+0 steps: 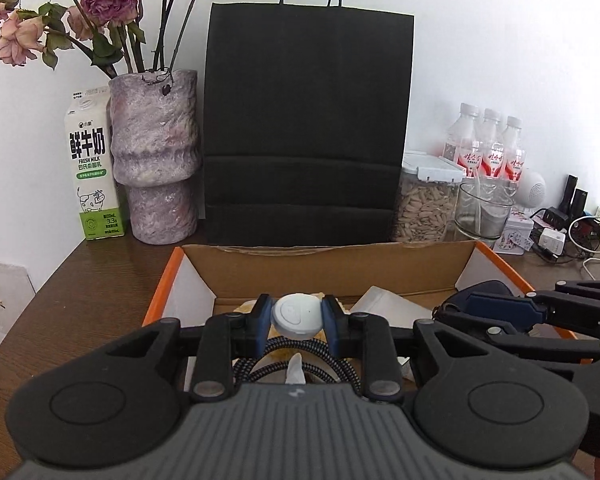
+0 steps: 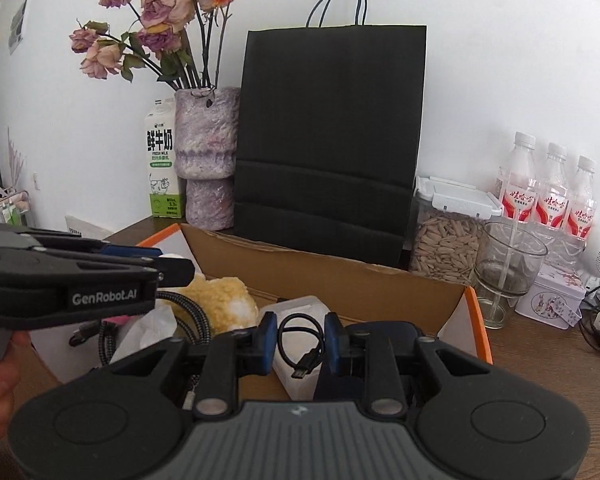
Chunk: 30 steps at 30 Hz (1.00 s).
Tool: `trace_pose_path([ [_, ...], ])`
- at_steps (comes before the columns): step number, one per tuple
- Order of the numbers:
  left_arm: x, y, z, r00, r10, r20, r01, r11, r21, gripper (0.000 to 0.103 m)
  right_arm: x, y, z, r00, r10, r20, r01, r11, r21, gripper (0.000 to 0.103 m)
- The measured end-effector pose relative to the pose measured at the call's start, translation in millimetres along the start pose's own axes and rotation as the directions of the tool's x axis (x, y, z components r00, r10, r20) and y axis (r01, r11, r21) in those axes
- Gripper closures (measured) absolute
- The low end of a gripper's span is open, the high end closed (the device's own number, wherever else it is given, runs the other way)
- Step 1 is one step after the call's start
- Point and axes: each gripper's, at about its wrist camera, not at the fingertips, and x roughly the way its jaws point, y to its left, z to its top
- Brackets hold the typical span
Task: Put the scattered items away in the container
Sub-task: 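Carry the cap and the USB cable into the box and open both tools, then move both tools back from the box toward the purple bag and cable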
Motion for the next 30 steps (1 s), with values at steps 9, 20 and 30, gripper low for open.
trace_pose_path([
  [9, -24, -4, 7, 0.993, 0.055, 0.101, -0.056, 0.998, 0.004, 0.0, -18, -3, 4, 0.999, -0.045, -0.007, 0.045, 0.999, 0.013, 0.0],
  [20, -32, -5, 9, 0.991, 0.072, 0.11, -0.072, 0.997, -0.005, 0.0, -30, -6, 7, 0.998, -0.058, -0.008, 0.058, 0.998, 0.015, 0.0],
  [30, -81, -1, 0, 0.983, 0.055, 0.175, -0.054, 0.998, -0.009, 0.0, -69, -2, -2, 0.997, -0.069, 0.03, 0.069, 0.998, 0.005, 0.0],
])
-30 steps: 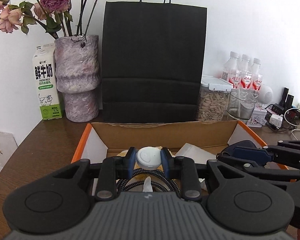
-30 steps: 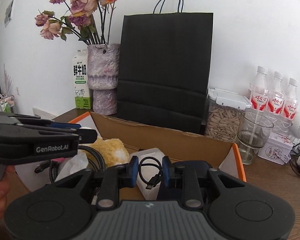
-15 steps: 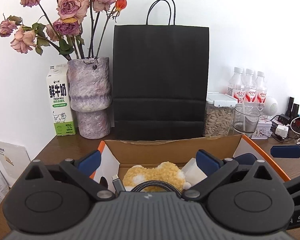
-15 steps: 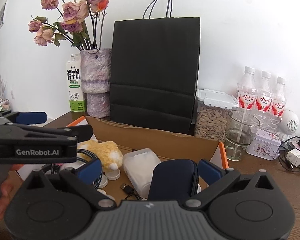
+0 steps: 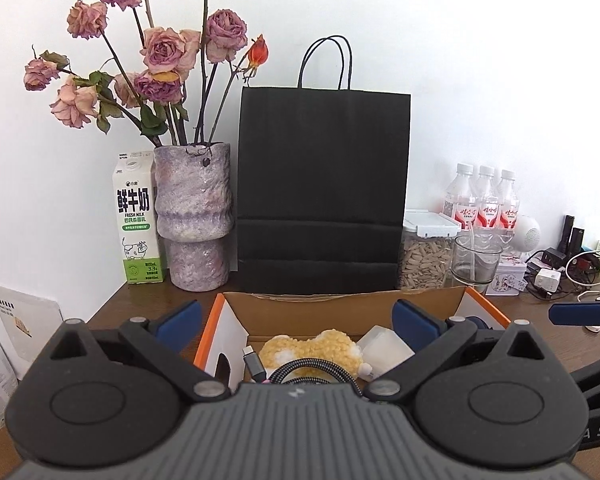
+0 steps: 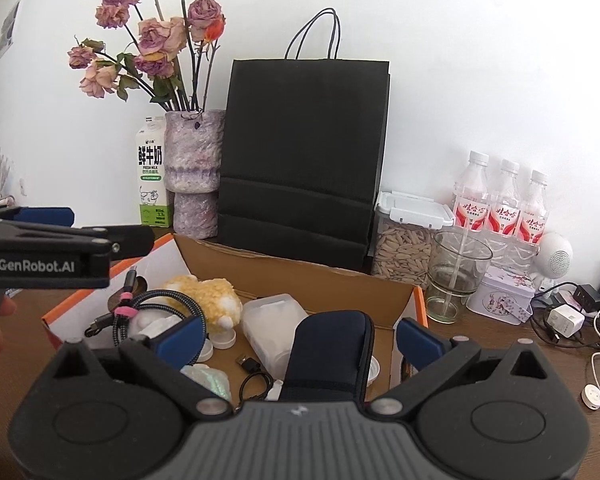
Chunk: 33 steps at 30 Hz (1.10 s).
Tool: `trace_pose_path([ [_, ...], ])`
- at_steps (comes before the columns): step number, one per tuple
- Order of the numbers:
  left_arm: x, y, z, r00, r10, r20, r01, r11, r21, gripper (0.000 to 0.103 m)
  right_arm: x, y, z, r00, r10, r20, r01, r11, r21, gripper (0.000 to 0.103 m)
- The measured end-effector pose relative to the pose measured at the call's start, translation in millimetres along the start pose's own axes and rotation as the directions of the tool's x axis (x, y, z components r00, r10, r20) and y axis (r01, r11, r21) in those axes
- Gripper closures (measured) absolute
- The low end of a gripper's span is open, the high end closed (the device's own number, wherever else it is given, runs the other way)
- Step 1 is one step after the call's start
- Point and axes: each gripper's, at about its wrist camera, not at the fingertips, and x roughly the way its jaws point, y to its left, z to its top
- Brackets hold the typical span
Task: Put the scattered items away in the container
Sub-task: 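Move both tools back from the box toward the purple bag and cable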
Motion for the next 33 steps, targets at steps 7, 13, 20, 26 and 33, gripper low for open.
trace_pose_path([
  [7, -35, 1, -9, 1.0, -0.011, 0.005, 0.011, 1.0, 0.027, 0.0, -41, 4, -14, 1.0, -0.003, 0.019, 0.003, 1.0, -0.001, 0.0],
  [13, -68, 6, -19, 1.0, -0.005, 0.005, 0.005, 1.0, 0.022, 0.0, -75, 8, -29, 0.999, -0.014, 0.034, 0.014, 1.0, 0.006, 0.0],
  [20, -96, 12, -42, 0.998, -0.002, -0.057, 0.003, 1.0, 0.012, 0.0, -112, 13, -54, 1.0, -0.006, 0.021, 0.005, 0.999, 0.035, 0.0],
  [26, -114, 13, -68, 0.991, 0.001, -0.133, 0.002, 1.0, 0.02, 0.0, -132, 17, -81, 1.0, 0.001, -0.021, 0.001, 0.999, 0.054, 0.0],
  [33, -117, 4, -103, 0.973, -0.01, -0.232, 0.023, 0.998, 0.056, 0.0, -144, 18, -111, 0.997, 0.015, -0.071, -0.01, 0.997, 0.074, 0.0],
])
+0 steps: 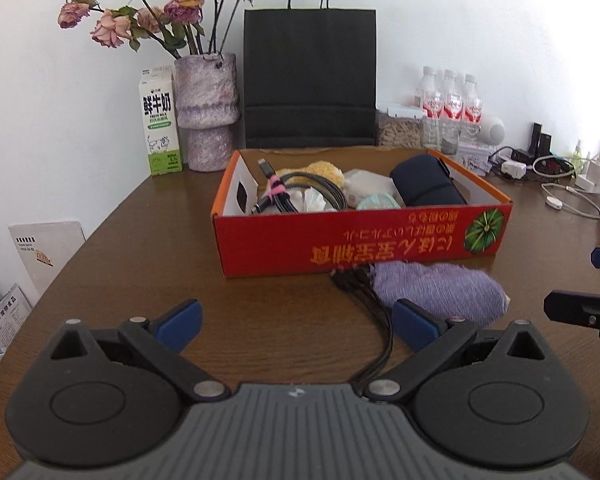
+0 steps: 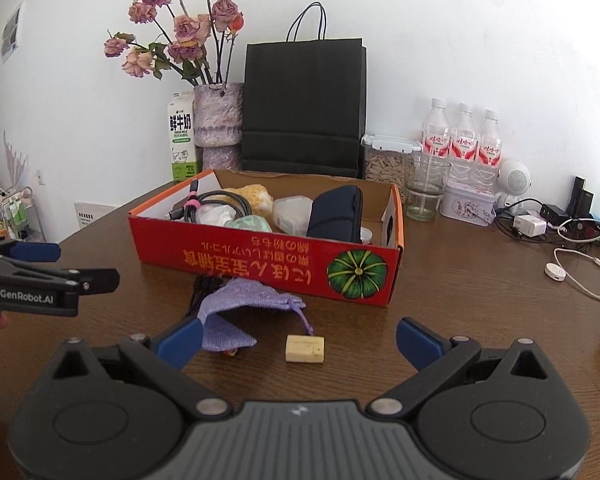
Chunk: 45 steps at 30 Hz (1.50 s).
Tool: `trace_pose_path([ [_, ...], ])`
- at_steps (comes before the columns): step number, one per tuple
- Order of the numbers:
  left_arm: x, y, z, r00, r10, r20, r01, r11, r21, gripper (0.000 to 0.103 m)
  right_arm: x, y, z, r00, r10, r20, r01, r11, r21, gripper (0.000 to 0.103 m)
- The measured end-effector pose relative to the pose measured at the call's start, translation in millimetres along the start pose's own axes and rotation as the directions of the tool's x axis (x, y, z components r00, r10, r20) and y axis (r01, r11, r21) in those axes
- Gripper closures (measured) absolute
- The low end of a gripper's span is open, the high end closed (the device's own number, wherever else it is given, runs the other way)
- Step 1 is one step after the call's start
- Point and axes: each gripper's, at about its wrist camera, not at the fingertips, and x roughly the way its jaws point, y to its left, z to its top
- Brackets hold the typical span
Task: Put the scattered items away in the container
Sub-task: 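Move both tools back from the box toward the purple bag and cable, then grasp the black cable bundle with the left tool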
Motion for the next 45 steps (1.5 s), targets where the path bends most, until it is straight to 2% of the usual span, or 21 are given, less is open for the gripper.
trace_pose_path([
  [7, 34, -25, -15, 0.996, -0.014, -0.087, 0.019, 0.998, 0.059, 0.003, 8, 1, -19, 0.999, -0.004, -0.052, 0.004, 1.0, -0.001, 0.0],
  [10, 46, -33, -15, 0.993, -0.04, -0.113, 0.048, 0.996, 0.069, 0.013, 13, -2, -22, 0.998, -0.013, -0.065, 0.013, 1.0, -0.006, 0.0],
  [12, 52, -38, -14, 0.992, -0.039, -0.122, 0.048, 0.996, 0.074, 0.029, 18, -5, -23, 0.997, -0.015, -0.073, 0.015, 1.0, 0.003, 0.0],
  [15, 60, -40, -12, 0.99, -0.05, -0.132, 0.058, 0.997, 0.057, 0.04, 25, -8, -23, 0.997, -0.012, -0.082, 0.013, 1.0, 0.009, 0.0],
  [23, 70, -40, -5, 0.988, -0.075, -0.132, 0.078, 0.997, 0.013, 0.055, 40, -11, -25, 0.995, 0.008, -0.1, -0.006, 1.0, 0.019, 0.0],
  [25, 71, -41, -4, 0.989, -0.073, -0.127, 0.075, 0.997, 0.009, 0.065, 41, -12, -25, 0.995, 0.01, -0.104, -0.008, 1.0, 0.023, 0.0],
  [27, 71, -41, -3, 0.989, -0.075, -0.126, 0.076, 0.997, 0.002, 0.096, 43, -12, -26, 0.994, 0.01, -0.109, -0.007, 1.0, 0.025, 0.0],
  [33, 67, -37, -3, 0.99, -0.074, -0.119, 0.07, 0.997, -0.037, 0.098, 43, -11, -26, 0.994, 0.009, -0.107, -0.007, 1.0, 0.023, 0.0],
  [45, 39, -6, 4, 0.998, -0.059, -0.026, 0.056, 0.993, -0.1, 0.099, 28, 17, -4, 0.998, 0.047, -0.045, -0.048, 0.999, -0.016, 0.0],
])
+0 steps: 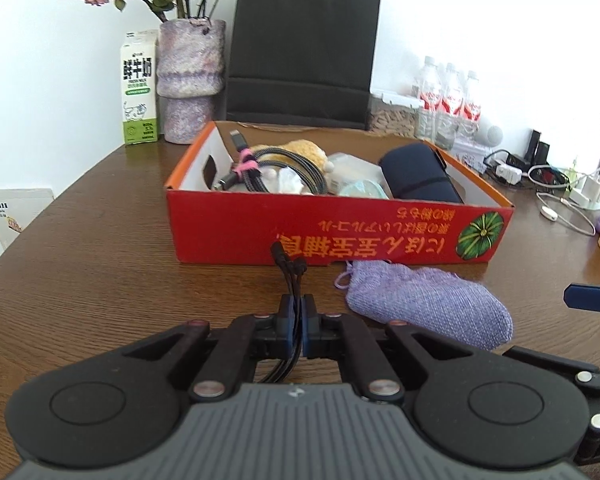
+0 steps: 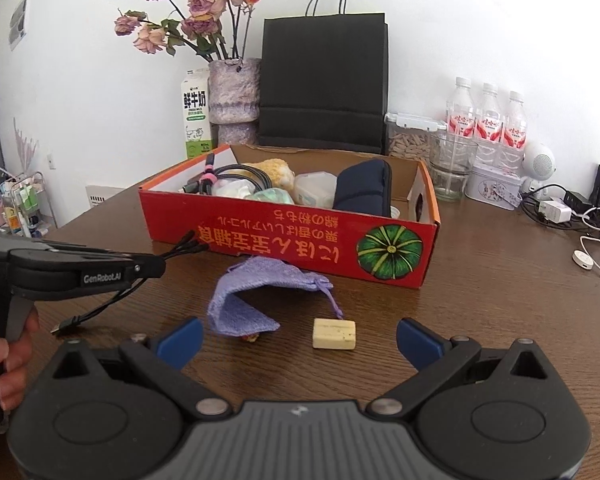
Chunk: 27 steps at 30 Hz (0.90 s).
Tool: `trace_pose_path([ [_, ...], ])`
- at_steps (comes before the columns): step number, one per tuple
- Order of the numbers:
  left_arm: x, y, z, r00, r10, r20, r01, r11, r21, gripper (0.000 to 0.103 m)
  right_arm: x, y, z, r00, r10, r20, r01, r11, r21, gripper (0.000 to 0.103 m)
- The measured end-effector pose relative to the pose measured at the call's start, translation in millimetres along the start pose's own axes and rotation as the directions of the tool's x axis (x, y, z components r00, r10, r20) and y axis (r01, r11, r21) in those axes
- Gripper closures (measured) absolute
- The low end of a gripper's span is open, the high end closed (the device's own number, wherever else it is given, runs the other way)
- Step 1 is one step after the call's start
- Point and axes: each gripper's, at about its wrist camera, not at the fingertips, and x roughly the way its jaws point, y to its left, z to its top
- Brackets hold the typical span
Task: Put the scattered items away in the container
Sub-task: 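Grasp the black cable bundle with the left tool, then grasp the purple drawstring bag with the right tool while the left tool holds the cable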
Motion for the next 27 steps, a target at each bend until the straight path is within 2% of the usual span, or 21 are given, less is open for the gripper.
trace_pose_path([
  [7, -20, 21, 3, 0.999, -0.001, 0.05, 0.002, 1.0, -0.019, 0.099, 27, 24, 14, 0.999, 0.038, -0.032, -0.039, 0.999, -0.021, 0.0],
  [8, -22, 23, 3, 0.999, -0.001, 0.053, 0.002, 1.0, -0.024, 0.099, 36, 28, 16, 0.999, 0.026, -0.048, -0.027, 0.999, -0.02, 0.003],
  [10, -24, 28, 3, 0.998, -0.004, 0.058, 0.006, 0.999, -0.035, 0.099, 50, 33, 19, 0.997, 0.002, -0.074, -0.003, 1.0, -0.016, 0.014],
  [13, -26, 35, 3, 0.998, -0.01, 0.064, 0.013, 0.999, -0.048, 0.099, 65, 36, 22, 0.995, -0.021, -0.093, 0.022, 1.0, 0.009, 0.051],
  [14, -26, 37, 4, 0.998, -0.012, 0.065, 0.016, 0.999, -0.05, 0.099, 67, 36, 23, 0.995, -0.018, -0.094, 0.02, 1.0, 0.018, 0.075],
  [15, -26, 37, 4, 0.998, -0.015, 0.067, 0.019, 0.998, -0.052, 0.099, 67, 36, 24, 0.996, 0.005, -0.085, -0.003, 1.0, 0.026, 0.09],
  [16, -26, 38, 5, 0.997, -0.017, 0.07, 0.021, 0.998, -0.052, 0.099, 63, 36, 24, 0.997, 0.041, -0.062, -0.039, 0.999, 0.032, 0.095],
  [21, -29, 39, 7, 0.996, -0.025, 0.085, 0.03, 0.998, -0.054, 0.099, 41, 39, 31, 0.998, 0.003, 0.057, -0.003, 1.0, 0.004, 0.1],
  [27, -35, 36, 9, 0.994, -0.032, 0.102, 0.038, 0.998, -0.06, 0.099, 26, 35, 37, 0.994, 0.005, 0.107, -0.004, 1.0, -0.01, 0.101],
])
